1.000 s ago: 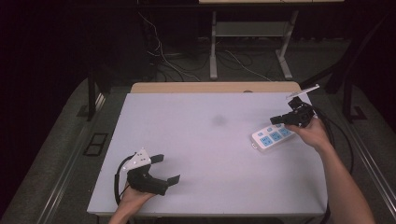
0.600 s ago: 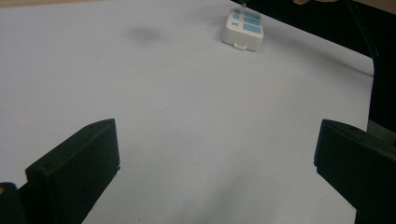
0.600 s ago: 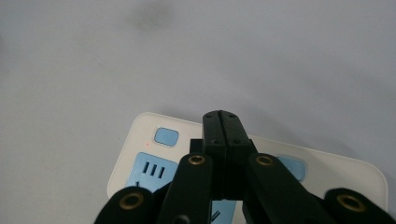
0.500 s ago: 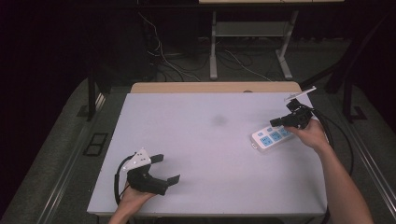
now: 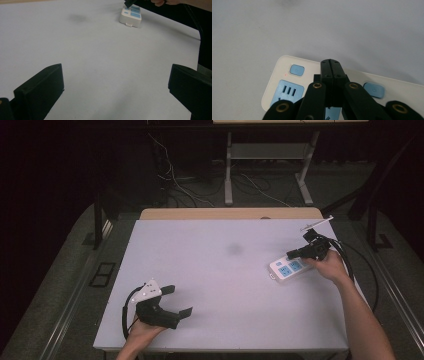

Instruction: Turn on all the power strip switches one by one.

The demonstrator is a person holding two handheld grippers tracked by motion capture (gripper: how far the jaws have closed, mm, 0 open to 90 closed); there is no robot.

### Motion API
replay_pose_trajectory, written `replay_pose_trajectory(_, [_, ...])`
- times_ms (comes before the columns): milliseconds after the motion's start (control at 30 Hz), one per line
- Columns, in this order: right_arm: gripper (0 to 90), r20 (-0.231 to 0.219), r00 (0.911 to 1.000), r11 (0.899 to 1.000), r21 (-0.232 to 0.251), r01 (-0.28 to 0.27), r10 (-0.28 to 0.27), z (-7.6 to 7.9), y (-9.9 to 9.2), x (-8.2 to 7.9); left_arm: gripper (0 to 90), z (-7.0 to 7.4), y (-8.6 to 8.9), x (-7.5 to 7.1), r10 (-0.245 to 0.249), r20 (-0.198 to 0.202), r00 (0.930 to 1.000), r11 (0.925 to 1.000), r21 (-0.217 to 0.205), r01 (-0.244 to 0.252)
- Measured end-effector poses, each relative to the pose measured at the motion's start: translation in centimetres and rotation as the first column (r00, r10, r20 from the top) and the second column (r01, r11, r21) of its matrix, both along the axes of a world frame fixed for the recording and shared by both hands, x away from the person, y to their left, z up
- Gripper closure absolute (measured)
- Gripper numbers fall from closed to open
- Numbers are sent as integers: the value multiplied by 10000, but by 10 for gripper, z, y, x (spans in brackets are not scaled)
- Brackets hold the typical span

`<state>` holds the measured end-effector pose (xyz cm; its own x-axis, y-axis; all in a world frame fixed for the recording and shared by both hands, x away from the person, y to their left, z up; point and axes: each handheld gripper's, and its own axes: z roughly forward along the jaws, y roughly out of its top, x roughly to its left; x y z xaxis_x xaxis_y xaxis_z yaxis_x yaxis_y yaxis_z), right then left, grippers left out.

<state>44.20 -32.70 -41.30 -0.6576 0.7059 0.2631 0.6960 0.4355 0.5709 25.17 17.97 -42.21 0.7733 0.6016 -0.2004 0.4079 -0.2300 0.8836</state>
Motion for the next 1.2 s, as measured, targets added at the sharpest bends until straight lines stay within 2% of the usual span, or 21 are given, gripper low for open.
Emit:
replay_pose_trajectory(467, [900,13,10000,10000,-35,-15,15,-3,3,1,0,0,-2,0,-83,28,10000,9999,57,82])
replay_pose_trajectory(667, [900,35,9998,9995,282,171,-172,-7,0,-1,0,-1,-5,-1,-134,-2,9999,9999,94,134])
replay_pose_trajectory(767, [900,40,9998,9995,273,179,-180,-7,1,-1,0,-1,-6,-2,-197,10,9998,9997,128,197])
replay_pose_trajectory(833, [900,-132,9998,9984,543,177,-170,-9,0,-2,0,-1,-6,-2,-180,2,9998,9997,140,180])
replay_pose_trajectory(933, [900,31,9996,9977,621,262,-265,-11,0,-4,0,-1,-4,-1,-139,1,9999,9998,117,139])
replay_pose_trajectory(1033, [900,34,9996,9978,603,279,-281,-10,0,-4,0,0,-3,-1,-113,28,9999,9999,112,113])
replay_pose_trajectory(1100, [900,194,9994,9990,350,274,-280,-10,3,-4,0,0,-2,-1,-98,21,9999,9999,90,98])
replay_pose_trajectory(1200, [900,218,9990,9985,399,369,-378,-10,4,-3,0,0,-3,-1,-104,36,9999,9999,98,103])
